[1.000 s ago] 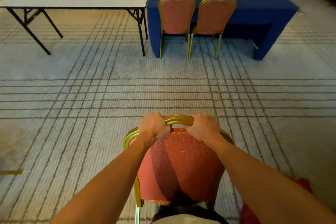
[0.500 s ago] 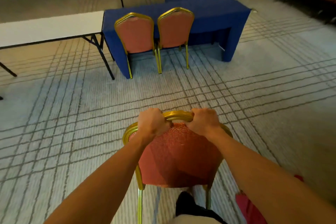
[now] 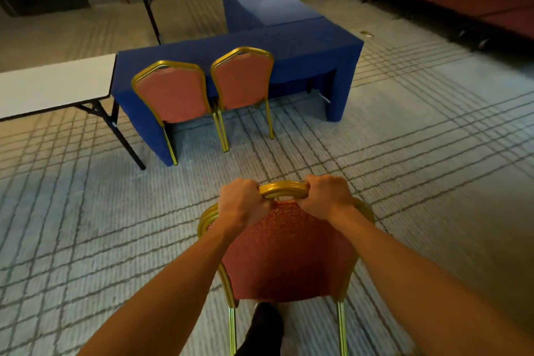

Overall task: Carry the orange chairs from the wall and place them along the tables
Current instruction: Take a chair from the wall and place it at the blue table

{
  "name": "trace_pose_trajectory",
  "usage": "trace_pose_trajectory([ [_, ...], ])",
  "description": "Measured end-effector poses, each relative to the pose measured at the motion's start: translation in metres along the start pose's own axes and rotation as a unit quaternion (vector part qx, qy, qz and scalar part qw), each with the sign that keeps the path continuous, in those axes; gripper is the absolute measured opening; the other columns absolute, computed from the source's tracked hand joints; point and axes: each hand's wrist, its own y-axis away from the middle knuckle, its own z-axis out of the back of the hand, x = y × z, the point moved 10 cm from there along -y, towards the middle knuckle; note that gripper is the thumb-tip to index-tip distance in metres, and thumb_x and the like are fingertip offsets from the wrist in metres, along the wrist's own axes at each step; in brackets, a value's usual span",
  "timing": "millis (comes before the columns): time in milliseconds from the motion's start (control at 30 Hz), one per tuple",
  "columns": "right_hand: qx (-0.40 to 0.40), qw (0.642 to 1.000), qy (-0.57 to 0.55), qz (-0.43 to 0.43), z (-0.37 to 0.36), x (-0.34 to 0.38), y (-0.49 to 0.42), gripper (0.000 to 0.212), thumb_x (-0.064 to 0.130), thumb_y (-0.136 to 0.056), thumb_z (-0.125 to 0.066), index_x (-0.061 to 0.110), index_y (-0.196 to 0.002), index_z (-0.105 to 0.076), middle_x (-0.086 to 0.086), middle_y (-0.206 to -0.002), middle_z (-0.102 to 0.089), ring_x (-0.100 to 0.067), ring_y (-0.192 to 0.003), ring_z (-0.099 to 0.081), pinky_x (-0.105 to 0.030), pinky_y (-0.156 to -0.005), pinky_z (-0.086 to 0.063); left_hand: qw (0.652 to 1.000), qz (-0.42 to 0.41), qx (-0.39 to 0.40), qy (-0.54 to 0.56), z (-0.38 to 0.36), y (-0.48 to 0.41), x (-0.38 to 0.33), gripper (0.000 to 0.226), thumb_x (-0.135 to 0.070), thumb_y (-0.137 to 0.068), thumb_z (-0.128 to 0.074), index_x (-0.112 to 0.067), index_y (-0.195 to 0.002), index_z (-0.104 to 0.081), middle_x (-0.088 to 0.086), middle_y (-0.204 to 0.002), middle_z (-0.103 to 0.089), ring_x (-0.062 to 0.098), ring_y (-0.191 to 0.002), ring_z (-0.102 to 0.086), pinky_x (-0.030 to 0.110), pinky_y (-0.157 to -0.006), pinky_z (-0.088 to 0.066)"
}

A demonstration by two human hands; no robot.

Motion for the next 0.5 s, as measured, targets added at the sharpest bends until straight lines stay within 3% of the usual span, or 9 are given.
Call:
trace_pose_trajectory([
  [233,0.008,0.999,-0.003,-0.047,-0.003,-0.054,-0.122,0.043,0.061,-0.088,-0.059,0.019,-0.092,-0.065,-0.008,-0.090,-0.070,-0.030,-0.087,-0.067,-0.033,-0.071,-0.045,0.994,-0.105,-0.005,-0.020,-0.010,-0.148,-0.025,0.044,-0.056,-0.089,-0.057,-0.015,-0.079,-0.070,0.009,-0.080,-0.072,0.032,-0.077,-0.070,0.038,-0.069,-0.056],
  [333,0.011,0.998,-0.011,-0.066,0.000,-0.070,-0.171,0.052,0.067,-0.082,-0.049,0.019,-0.091,-0.065,-0.008,-0.087,-0.070,-0.030,-0.085,-0.067,-0.034,-0.073,-0.046,0.992,-0.122,-0.005,-0.023,-0.003,-0.204,-0.029,0.046,-0.059,-0.088,-0.056,-0.017,-0.071,-0.064,0.007,-0.075,-0.070,0.030,-0.072,-0.068,0.037,-0.067,-0.055],
  [500,0.006,0.997,-0.020,-0.076,0.017,-0.089,-0.243,0.040,0.060,-0.088,-0.058,0.021,-0.083,-0.056,-0.008,-0.087,-0.069,-0.030,-0.083,-0.065,-0.032,-0.068,-0.037,0.991,-0.133,0.000,-0.023,0.017,-0.284,-0.033,0.048,-0.060,-0.089,-0.055,-0.018,-0.065,-0.059,0.006,-0.068,-0.066,0.029,-0.066,-0.065,0.037,-0.065,-0.052],
])
